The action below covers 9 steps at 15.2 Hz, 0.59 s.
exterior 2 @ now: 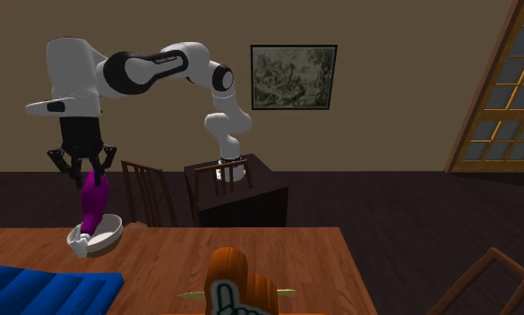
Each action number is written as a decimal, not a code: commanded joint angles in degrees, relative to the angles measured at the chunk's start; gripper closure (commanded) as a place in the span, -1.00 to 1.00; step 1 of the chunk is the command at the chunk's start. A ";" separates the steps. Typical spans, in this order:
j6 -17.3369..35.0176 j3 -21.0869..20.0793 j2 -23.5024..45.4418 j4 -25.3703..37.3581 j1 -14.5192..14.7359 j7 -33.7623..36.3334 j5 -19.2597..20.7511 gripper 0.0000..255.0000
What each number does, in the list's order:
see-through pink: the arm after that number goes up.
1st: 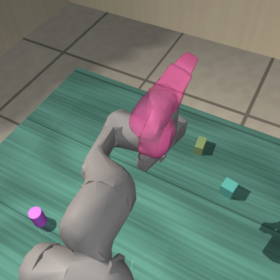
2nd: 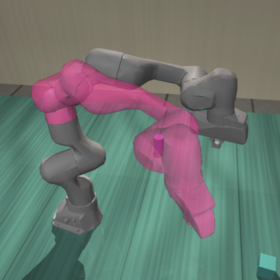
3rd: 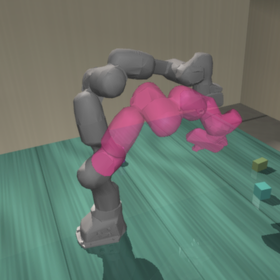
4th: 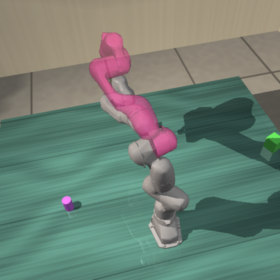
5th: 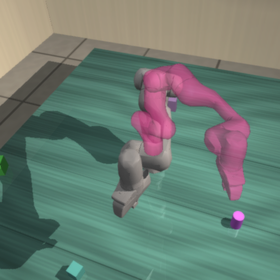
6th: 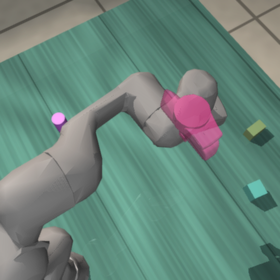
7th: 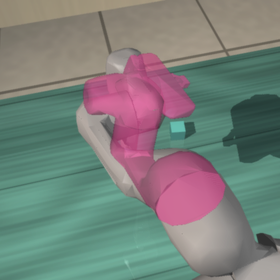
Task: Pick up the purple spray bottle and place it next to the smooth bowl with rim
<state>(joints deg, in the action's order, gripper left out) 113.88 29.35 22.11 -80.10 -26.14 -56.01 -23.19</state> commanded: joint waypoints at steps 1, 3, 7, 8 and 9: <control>1.43 -0.10 0.13 -1.32 0.12 -0.39 -0.23 1.00; 2.89 -0.20 0.16 -2.80 0.27 -0.79 -0.43 1.00; 5.71 -0.45 0.40 -5.51 0.50 -1.62 -0.97 1.00; 6.40 -0.52 0.50 -6.13 0.54 -1.84 -1.13 1.00; 7.08 -0.60 0.61 -6.74 0.57 -2.06 -1.30 1.00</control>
<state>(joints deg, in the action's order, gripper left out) 120.02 28.81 22.88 -85.77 -25.75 -57.86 -24.40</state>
